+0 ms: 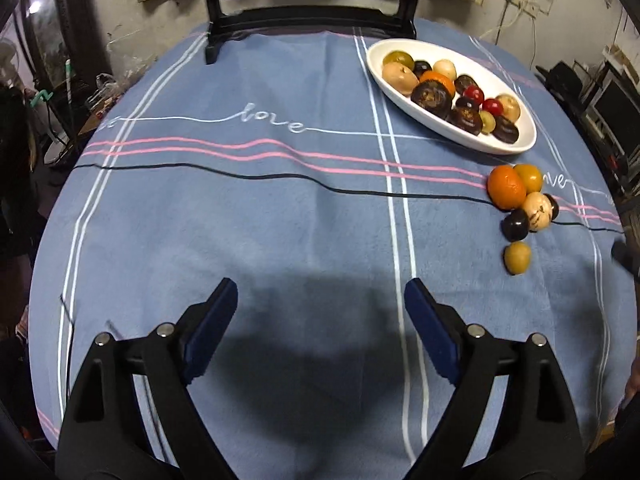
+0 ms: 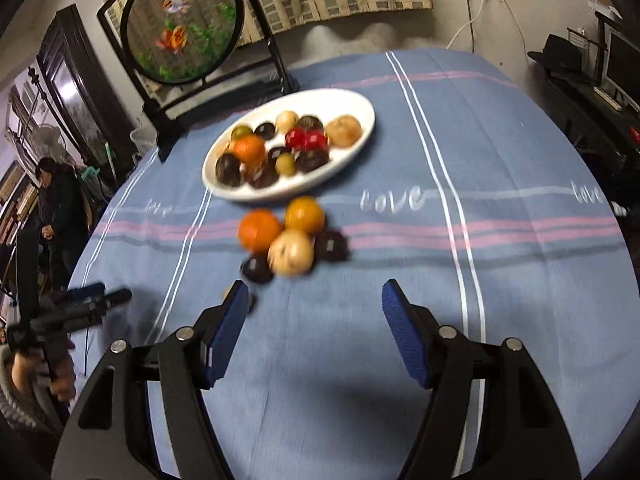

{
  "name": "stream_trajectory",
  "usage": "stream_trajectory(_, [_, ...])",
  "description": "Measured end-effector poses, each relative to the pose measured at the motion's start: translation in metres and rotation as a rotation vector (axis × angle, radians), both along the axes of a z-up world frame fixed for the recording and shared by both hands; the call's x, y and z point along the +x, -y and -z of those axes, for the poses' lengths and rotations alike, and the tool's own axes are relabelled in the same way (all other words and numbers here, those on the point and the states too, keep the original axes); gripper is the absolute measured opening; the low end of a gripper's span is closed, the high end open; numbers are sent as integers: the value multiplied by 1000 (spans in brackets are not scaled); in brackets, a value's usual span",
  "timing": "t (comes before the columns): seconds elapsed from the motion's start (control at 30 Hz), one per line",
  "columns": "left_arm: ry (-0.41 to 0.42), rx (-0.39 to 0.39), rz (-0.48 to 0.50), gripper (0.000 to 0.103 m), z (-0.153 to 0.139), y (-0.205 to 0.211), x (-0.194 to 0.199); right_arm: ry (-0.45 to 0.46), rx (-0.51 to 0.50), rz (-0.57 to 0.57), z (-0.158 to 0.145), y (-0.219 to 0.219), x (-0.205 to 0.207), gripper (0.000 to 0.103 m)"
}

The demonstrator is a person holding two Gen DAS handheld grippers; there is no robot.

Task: Organize fruits
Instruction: 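Withdraw both open tools from the plate back to the pile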

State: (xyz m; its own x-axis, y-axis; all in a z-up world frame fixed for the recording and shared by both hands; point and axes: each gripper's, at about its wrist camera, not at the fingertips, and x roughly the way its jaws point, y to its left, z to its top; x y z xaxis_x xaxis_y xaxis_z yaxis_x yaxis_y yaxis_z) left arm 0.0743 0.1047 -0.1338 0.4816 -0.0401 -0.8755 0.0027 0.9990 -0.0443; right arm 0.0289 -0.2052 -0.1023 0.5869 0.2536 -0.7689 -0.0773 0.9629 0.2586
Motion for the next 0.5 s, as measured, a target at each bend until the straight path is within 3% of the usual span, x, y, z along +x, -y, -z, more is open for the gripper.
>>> stream_trajectory(0.23, [66, -11, -51, 91, -27, -9, -26, 83, -37, -98, -34, -28, 3, 73])
stream_trajectory(0.4, [60, -19, -184, 91, -32, -28, -53, 72, -68, -266, -30, -55, 4, 74])
stream_trajectory(0.5, [35, -6, -243, 91, -30, -33, -64, 80, -51, -311, -29, -55, 4, 74])
